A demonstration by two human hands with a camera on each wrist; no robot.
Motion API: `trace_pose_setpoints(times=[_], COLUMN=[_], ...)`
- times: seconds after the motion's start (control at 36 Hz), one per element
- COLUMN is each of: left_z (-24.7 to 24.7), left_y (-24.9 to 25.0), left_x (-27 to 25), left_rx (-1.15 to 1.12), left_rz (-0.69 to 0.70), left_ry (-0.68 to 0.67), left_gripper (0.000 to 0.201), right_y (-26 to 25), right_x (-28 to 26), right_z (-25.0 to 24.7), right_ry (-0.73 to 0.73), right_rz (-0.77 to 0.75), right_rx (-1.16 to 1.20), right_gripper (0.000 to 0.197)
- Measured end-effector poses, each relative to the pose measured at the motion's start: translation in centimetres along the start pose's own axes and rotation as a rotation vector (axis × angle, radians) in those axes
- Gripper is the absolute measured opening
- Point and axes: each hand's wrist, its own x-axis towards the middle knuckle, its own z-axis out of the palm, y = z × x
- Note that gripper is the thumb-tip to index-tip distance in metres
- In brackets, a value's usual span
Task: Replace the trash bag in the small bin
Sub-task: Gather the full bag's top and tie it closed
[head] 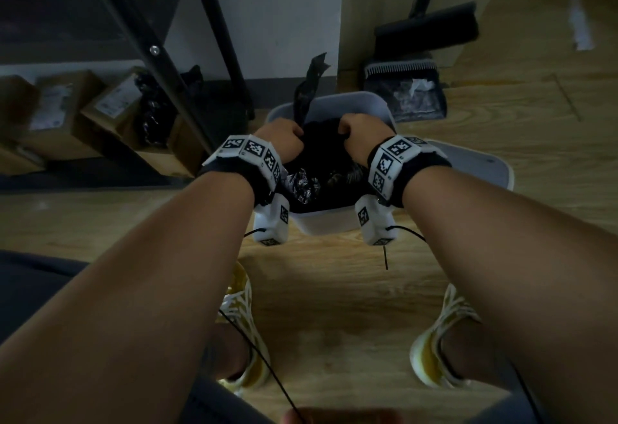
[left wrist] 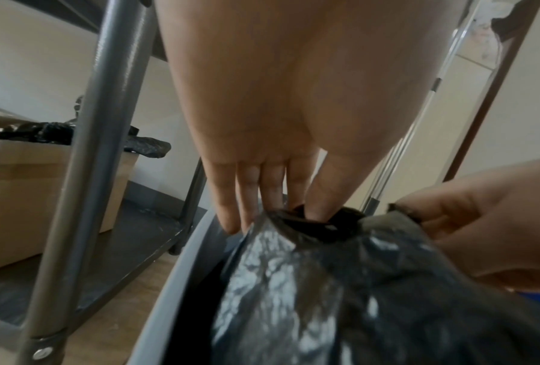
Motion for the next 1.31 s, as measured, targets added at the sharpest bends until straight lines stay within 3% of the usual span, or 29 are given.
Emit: trace_pose_setpoints(times=[0.06, 0.17, 0.36, 0.5, 0.69, 0.78, 0.89, 1.03, 1.19, 1.31], left_z=[-0.1, -0.2, -2.0, -3.8, -7.4, -8.9, -10.5, -11.8, -13.0, -12.5], left_y=[-0.2, -0.7, -0.9, -0.3, 2.1, 3.5, 6.1, 9.1, 13.5, 16.0], left_x=[-0.1, -0.5, -1.7, -3.6, -6.2, -7.3, -8.2, -7.5, -4.7, -2.4], left_rx=[-0.001, -0.022, -0.14, -0.299, -0.484, -0.539, -0.567, -0.575, -0.583, -0.615], left_rz=[-0.013, 0.003, -0.012, -0.002, 0.006, 0.038, 0.087, 0.157, 0.238, 0.22], left_ry=[-0.009, 0.115, 0.209, 0.364, 0.441, 0.495, 0.511, 0.544, 0.491, 0.457], left_gripper=[0.042, 0.037, 0.043, 0.041, 0.052, 0.048, 0.063, 0.061, 0.058, 0.064], right_y=[0.2, -0.1, -1.3, -2.0, -2.6, -2.8, -2.5, -1.0, 2.0, 4.8], right_x=[-0.2, -0.6, -1.1, -2.2, -4.1, -4.8, -5.2, -5.1, -4.1, -3.0], right_z=[0.2, -0.3, -4.3, -6.5, -10.2, -12.2, -14.4, -17.1, -20.4, -21.6], right_ry=[0.047, 0.169, 0.248, 0.368, 0.58, 0.646, 0.748, 0.843, 0.926, 0.936], right_rz=[-0.01, -0.022, -0.144, -0.115, -0.113, -0.126, -0.116, -0.103, -0.11, -0.089], right_rx=[0.026, 0.073, 0.166, 0.229, 0.355, 0.4, 0.455, 0.523, 0.572, 0.568], right_gripper=[0.035, 0.034, 0.028, 0.027, 0.032, 0.023, 0.019, 0.015, 0.019, 0.019])
